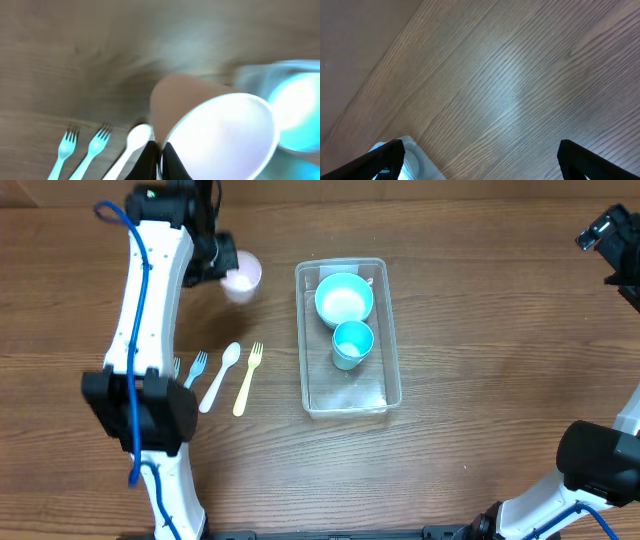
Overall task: Pack container
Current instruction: 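Stack the pink cup onto the cups in the container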
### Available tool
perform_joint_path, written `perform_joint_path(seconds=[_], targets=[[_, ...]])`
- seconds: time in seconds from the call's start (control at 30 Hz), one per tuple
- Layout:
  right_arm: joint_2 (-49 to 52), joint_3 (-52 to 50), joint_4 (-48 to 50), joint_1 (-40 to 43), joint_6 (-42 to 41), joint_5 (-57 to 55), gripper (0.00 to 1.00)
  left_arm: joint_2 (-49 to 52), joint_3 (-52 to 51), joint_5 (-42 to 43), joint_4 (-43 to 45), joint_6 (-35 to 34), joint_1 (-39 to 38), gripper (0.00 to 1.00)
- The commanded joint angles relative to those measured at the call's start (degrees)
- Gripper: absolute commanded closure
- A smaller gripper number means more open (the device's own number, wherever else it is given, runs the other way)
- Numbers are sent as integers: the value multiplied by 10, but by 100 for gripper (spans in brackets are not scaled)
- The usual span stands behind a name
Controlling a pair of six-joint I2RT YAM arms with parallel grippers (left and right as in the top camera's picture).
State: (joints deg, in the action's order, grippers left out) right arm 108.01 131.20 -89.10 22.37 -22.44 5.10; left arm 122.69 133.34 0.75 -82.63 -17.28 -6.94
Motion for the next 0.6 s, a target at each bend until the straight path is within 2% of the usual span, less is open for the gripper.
perform_joint_path(seconds=[0.0,0.13,0.27,0.57], targets=[[-8,2,3,-1,-3,-3,0,-86,97,2,-8,27,-109,96],[-8,2,3,-1,-3,-3,0,-95,99,-43,-3,18,-223,96],[-8,2,3,-1,-3,-3,0,-68,92,-74,-7,-16,-295,96],[-8,2,3,-1,-3,-3,0,18,92,-50,-89,-31,-309,96]])
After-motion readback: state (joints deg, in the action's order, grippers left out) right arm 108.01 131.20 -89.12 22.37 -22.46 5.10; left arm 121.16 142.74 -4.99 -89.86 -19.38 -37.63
